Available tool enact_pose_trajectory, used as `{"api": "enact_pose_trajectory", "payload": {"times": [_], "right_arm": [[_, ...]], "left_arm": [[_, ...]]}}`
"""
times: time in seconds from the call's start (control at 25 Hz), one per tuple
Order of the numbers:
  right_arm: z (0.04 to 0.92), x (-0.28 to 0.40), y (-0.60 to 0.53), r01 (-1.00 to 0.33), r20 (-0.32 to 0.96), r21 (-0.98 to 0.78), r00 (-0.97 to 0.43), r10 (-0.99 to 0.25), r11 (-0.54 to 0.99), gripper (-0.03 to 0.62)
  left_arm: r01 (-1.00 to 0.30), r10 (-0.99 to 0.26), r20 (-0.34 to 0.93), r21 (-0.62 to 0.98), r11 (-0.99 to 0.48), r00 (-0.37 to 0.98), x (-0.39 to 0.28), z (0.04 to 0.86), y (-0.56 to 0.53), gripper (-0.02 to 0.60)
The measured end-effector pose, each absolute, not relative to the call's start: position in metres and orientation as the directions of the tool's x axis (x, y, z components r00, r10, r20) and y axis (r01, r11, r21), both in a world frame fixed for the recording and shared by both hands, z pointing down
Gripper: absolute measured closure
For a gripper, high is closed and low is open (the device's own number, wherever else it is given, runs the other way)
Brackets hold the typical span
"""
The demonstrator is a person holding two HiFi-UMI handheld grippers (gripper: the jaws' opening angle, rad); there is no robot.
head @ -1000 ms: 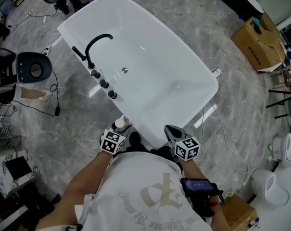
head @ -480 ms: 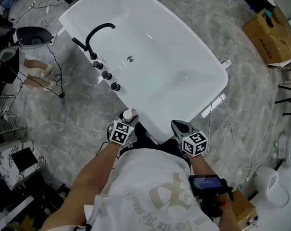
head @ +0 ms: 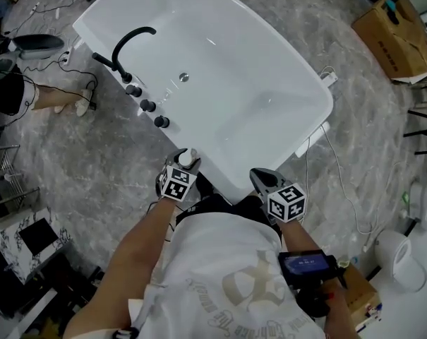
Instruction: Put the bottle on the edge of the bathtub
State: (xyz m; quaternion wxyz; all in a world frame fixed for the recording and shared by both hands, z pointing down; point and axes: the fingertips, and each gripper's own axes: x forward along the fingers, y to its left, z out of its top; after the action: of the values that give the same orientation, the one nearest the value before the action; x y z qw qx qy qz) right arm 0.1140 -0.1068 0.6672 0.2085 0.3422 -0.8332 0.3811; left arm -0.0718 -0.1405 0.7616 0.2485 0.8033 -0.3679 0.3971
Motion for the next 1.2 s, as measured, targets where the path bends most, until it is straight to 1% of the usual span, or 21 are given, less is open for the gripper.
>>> {"api": "enact_pose_trajectory", "payload": {"times": [0.48, 0.92, 1.2], "right_arm": [[0.670, 0.105, -0.113, -0.724, 0.622, -0.502, -0.683, -0.383, 0.474, 0.588], [0.672, 0.095, -0.120, -0.711, 0.625, -0.509, -0.693, -0.360, 0.485, 0.588], [0.673, 0.101, -0.127, -0.704, 0.629, -0.513, -0.697, -0.343, 0.490, 0.588]], "left_arm": [[-0.781, -0.383, 0.826, 0.106, -0.616, 0.414, -0.074, 0.771, -0.144, 0.359], [-0.727, -0.355, 0.819, 0.106, -0.678, 0.450, -0.075, 0.772, -0.131, 0.356], [-0.733, -0.346, 0.823, 0.119, -0.669, 0.449, -0.069, 0.774, -0.132, 0.348]]}}
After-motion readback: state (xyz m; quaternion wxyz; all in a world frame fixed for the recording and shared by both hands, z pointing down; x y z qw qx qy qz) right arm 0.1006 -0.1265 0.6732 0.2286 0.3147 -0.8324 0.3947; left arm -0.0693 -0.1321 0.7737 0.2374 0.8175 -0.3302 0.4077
